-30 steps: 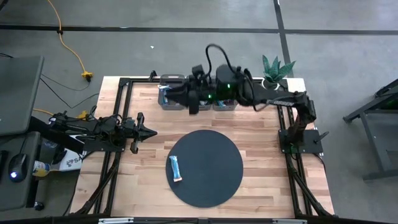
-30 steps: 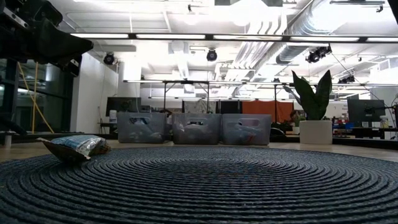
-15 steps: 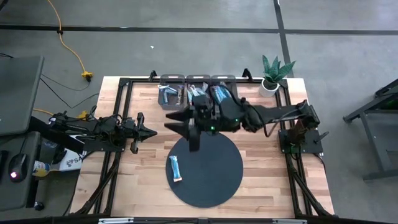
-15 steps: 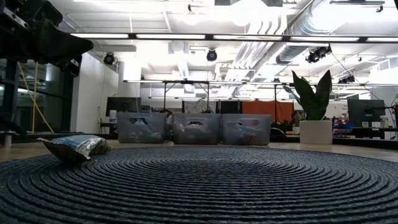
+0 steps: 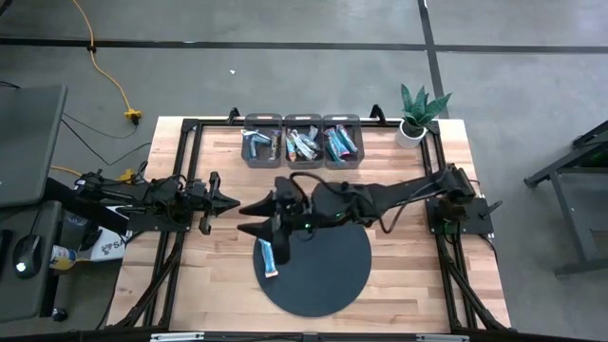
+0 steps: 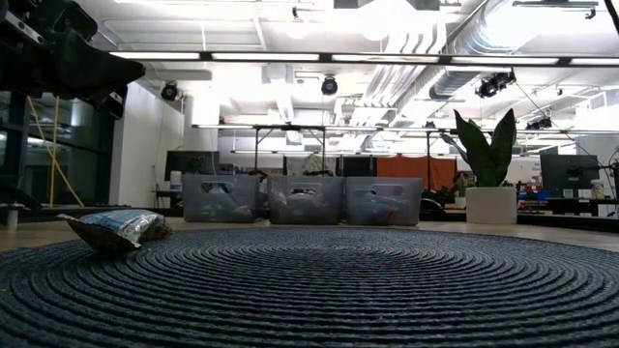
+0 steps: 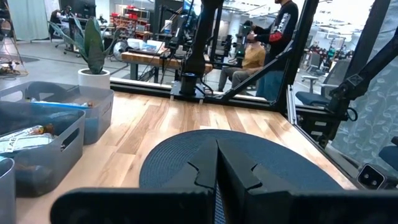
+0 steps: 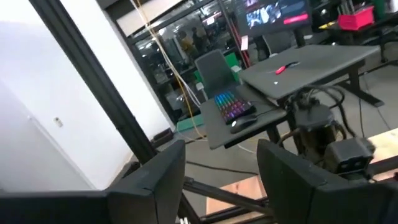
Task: Pick and place Granola Bars by type
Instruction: Put the yellow granola bar into the middle black bin
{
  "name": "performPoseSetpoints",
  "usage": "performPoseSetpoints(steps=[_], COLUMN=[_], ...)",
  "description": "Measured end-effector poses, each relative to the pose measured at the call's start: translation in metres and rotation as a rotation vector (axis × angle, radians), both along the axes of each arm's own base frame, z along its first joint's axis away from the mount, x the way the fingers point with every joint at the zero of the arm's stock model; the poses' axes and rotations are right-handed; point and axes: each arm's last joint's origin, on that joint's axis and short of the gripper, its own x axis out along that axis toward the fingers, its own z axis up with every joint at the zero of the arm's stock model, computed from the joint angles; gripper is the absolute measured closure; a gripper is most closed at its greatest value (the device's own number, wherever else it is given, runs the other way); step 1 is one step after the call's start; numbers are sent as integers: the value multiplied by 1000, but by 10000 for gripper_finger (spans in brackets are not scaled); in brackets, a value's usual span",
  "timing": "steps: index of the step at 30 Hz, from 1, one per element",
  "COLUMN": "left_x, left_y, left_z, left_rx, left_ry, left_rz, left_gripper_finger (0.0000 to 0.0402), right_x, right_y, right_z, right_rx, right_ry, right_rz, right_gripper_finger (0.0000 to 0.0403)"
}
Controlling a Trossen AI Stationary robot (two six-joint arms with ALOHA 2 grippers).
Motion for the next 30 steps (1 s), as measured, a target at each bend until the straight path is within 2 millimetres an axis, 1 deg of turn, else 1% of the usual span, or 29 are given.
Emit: performPoseSetpoints(steps=[4, 6, 8, 12, 14, 17, 20, 24, 27, 30], left_x=[0, 0, 0, 0, 0, 0, 0, 0, 0, 0], left_y=[0, 0, 0, 0, 0, 0, 0, 0, 0, 0], left_z=[0, 0, 0, 0, 0, 0, 0, 0, 0, 0], left_rx=[0, 0, 0, 0, 0, 0, 0, 0, 0, 0], left_ry=[0, 0, 0, 0, 0, -2, -1, 0, 0, 0], left_rz=[0, 0, 0, 0, 0, 1, 0, 1, 0, 0], left_gripper_finger=[400, 400, 400, 400, 400, 400, 400, 400, 400, 400], right_x=[6, 9, 10, 15, 19, 28, 39, 54, 62, 65], right_y=[1, 1, 0, -8, -11, -15, -15, -9, -5, -3], right_z=[-9, -15, -26, -52, -60, -79, -105, -142, -170, -192], right_rx=[17, 22, 27, 110, 180, 282, 356, 440, 506, 543], right_ry=[22, 63, 161, 343, 387, 455, 531, 623, 723, 813], right_rz=[27, 28, -12, -91, -119, -161, -171, -160, -117, -126], right_gripper_finger=[219, 219, 219, 219, 219, 219, 219, 219, 219, 219])
